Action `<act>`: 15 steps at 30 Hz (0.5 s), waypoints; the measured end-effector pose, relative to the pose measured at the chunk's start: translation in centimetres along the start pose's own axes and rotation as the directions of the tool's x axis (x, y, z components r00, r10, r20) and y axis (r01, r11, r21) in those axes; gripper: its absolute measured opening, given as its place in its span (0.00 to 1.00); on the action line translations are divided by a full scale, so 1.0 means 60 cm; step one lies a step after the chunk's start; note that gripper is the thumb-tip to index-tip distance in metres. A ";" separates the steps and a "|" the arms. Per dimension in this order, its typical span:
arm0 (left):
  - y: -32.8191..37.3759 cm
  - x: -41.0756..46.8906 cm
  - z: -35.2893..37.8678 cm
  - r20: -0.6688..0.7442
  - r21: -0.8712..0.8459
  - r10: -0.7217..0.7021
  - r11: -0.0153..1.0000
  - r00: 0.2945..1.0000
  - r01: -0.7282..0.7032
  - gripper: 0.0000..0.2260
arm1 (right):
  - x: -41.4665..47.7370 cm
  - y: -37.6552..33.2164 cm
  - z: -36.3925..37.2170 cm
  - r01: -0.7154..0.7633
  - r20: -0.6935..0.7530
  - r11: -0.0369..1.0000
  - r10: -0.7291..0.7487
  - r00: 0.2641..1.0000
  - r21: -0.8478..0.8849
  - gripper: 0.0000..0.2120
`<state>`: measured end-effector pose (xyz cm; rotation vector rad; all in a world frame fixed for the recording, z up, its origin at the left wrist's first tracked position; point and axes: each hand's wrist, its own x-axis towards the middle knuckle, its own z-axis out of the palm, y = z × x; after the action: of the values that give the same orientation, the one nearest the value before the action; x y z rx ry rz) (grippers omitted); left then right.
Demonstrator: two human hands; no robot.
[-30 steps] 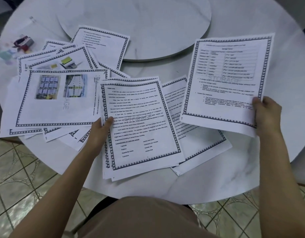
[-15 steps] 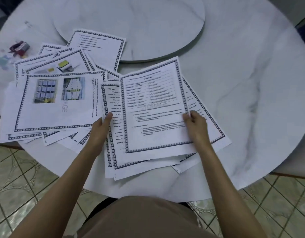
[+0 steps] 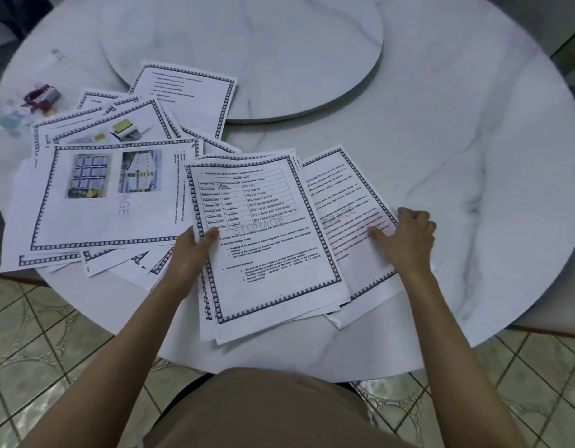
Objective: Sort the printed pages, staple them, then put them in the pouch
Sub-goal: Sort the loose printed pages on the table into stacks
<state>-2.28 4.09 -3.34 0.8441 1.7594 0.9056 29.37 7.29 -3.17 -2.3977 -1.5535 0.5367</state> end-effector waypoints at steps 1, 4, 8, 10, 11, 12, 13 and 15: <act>-0.001 0.000 0.000 0.000 0.001 -0.002 1.000 1.000 0.002 0.16 | 0.002 0.004 -0.003 -0.028 0.019 0.999 0.029 0.999 -0.046 0.33; -0.002 -0.003 0.000 0.003 0.001 0.004 1.000 1.000 -0.004 0.16 | 0.008 0.009 -0.006 -0.025 0.043 0.998 0.028 0.999 -0.063 0.35; -0.004 -0.005 0.002 -0.001 0.019 0.016 1.000 1.000 -0.016 0.15 | 0.025 0.014 -0.012 -0.081 0.097 0.996 0.083 0.992 -0.028 0.32; -0.004 -0.006 0.004 -0.013 0.011 0.014 1.000 1.000 -0.014 0.15 | 0.036 0.021 -0.019 -0.069 0.100 0.997 0.066 0.993 0.020 0.25; -0.003 -0.006 0.004 -0.017 0.012 0.014 1.000 1.000 -0.014 0.15 | 0.040 0.026 -0.023 -0.039 0.096 0.997 0.034 0.995 0.060 0.21; -0.003 -0.006 0.005 -0.018 0.015 0.017 1.000 1.000 -0.017 0.15 | 0.044 0.031 -0.028 -0.006 0.090 0.995 -0.004 0.996 0.103 0.18; -0.002 -0.007 0.006 -0.020 0.023 0.024 0.999 0.999 -0.024 0.16 | 0.047 0.036 -0.035 0.025 0.079 0.991 -0.035 0.996 0.128 0.15; -0.001 -0.009 0.009 -0.033 0.050 0.048 0.998 0.998 -0.046 0.16 | 0.054 0.046 -0.054 0.064 0.034 0.988 -0.069 0.997 0.139 0.10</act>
<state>-1.59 3.70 -3.32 0.9103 1.8044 0.9151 34.24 9.12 -1.89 -2.2379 -1.5523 0.6580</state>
